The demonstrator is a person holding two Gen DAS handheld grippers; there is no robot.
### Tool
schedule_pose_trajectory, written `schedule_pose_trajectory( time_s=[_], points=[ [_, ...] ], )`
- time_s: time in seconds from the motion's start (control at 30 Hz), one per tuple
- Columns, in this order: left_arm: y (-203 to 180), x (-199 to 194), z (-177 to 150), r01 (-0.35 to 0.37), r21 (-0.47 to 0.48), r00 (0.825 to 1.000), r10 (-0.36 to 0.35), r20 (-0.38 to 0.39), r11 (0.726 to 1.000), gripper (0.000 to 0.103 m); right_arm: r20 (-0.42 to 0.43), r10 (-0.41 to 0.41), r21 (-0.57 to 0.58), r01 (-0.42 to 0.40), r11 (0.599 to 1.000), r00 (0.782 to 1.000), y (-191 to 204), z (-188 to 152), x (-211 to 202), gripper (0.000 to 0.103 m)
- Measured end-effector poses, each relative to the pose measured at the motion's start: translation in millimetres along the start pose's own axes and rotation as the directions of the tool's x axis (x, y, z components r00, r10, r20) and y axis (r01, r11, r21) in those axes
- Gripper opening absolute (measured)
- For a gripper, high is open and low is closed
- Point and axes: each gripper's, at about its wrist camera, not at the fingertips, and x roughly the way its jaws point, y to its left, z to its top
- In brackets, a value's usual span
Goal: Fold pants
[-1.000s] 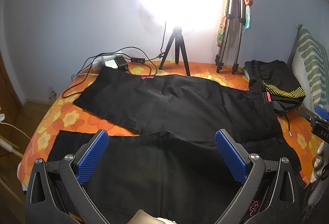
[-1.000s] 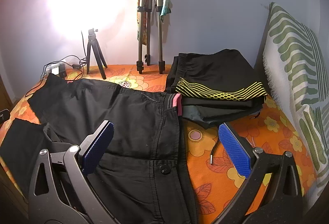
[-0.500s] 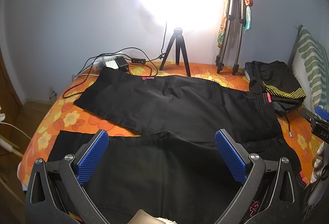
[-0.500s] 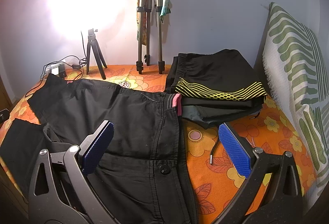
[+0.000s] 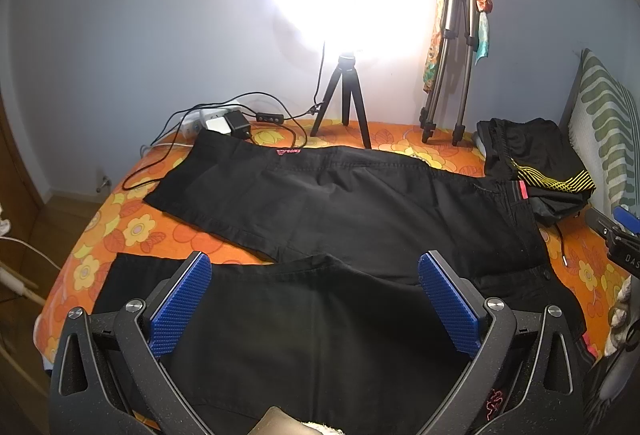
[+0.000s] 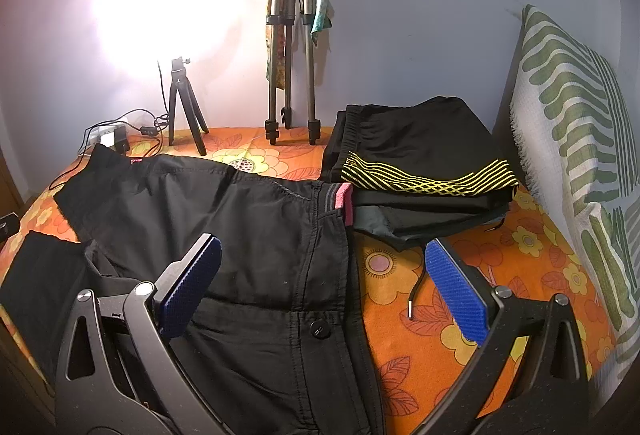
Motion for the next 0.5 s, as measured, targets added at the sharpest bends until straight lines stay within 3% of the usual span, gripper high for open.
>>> schedule_pose_trajectory(
  time_s=[0.5],
  points=[
    [4.0,-24.3,-10.6,-0.016,0.012,1.000,0.016,0.013,1.000,0.103,0.012,0.015,-0.004,-0.015,1.000,1.000,3.6,2.3,-22.0,0.103]
  ],
)
